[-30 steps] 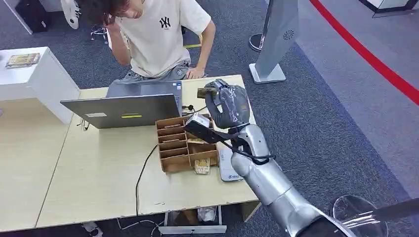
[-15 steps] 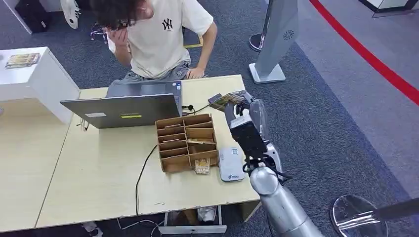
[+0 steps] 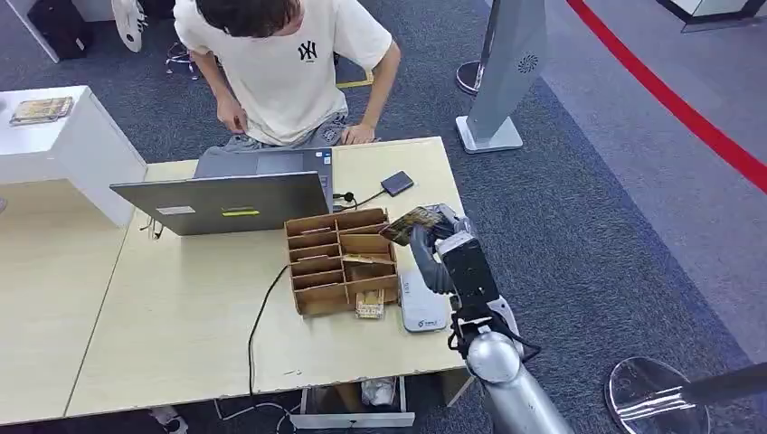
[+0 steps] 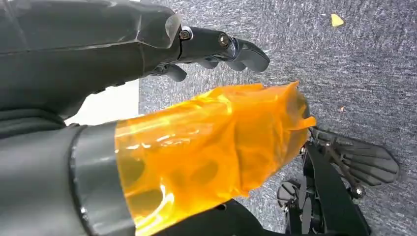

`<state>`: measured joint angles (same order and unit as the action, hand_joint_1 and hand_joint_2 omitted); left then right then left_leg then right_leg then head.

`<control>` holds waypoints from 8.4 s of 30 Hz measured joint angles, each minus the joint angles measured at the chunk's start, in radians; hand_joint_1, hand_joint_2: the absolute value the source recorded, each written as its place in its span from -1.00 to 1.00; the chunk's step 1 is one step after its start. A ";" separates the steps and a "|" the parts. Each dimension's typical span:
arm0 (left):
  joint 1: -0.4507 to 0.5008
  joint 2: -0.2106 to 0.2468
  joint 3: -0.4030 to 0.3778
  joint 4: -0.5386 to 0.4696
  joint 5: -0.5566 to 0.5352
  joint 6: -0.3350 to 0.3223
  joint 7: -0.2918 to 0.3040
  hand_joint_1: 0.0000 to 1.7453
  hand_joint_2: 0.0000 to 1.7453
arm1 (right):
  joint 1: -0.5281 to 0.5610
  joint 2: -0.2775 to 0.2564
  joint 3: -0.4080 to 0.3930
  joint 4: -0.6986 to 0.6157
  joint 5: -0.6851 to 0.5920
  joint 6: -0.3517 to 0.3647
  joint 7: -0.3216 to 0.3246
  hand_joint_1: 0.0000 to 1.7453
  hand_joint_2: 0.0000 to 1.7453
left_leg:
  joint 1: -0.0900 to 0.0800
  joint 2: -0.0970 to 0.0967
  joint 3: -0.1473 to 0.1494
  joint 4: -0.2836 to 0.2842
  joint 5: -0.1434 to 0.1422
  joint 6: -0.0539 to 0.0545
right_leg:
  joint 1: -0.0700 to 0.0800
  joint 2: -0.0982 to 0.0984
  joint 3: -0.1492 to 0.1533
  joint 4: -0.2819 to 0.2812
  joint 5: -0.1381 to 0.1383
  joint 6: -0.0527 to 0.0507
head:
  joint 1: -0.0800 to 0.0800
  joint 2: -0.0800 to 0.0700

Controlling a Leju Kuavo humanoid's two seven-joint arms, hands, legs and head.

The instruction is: Pass the card to the sensor for recognition and then transmit it.

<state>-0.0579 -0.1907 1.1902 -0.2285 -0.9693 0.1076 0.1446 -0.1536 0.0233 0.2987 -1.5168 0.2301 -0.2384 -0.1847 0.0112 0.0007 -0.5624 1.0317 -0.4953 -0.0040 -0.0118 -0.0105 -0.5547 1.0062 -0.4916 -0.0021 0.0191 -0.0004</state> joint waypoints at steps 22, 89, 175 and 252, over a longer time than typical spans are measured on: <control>0.001 0.000 0.026 0.000 0.022 0.010 -0.003 -1.00 -1.00 | 0.039 -0.036 0.038 0.127 -0.042 0.092 0.076 1.00 1.00 | 0.000 0.000 0.000 0.000 0.000 0.000 | 0.000 0.000 0.000 0.000 0.000 0.000 | 0.000 0.000; 0.002 -0.020 0.074 0.000 0.060 -0.009 -0.007 -1.00 -1.00 | -0.034 -0.031 -0.008 0.433 0.216 0.095 0.156 1.00 1.00 | 0.000 0.000 0.000 0.000 0.000 0.000 | 0.000 0.000 0.001 0.000 0.000 0.000 | 0.000 0.000; 0.002 -0.034 0.125 -0.010 0.093 -0.022 0.000 -1.00 -1.00 | -0.133 -0.034 -0.072 0.513 0.304 0.210 0.259 1.00 1.00 | 0.000 0.000 0.000 0.001 0.000 0.000 | 0.000 0.000 0.001 0.000 0.000 0.000 | 0.000 0.000; 0.003 -0.063 0.144 -0.037 0.114 -0.027 0.003 -1.00 -1.00 | -0.131 -0.025 -0.057 0.460 0.314 0.085 0.199 1.00 1.00 | 0.000 0.000 0.000 0.002 0.000 0.000 | 0.000 0.000 0.001 0.000 0.002 0.002 | 0.000 0.000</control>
<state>-0.0553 -0.2540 1.3344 -0.2651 -0.8549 0.0809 0.1480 -0.2846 -0.0019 0.2415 -1.0570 0.5444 -0.1533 0.0146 0.0111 0.0006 -0.5625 1.0338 -0.4952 -0.0038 -0.0119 -0.0104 -0.5538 1.0061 -0.4899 0.0000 0.0195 -0.0004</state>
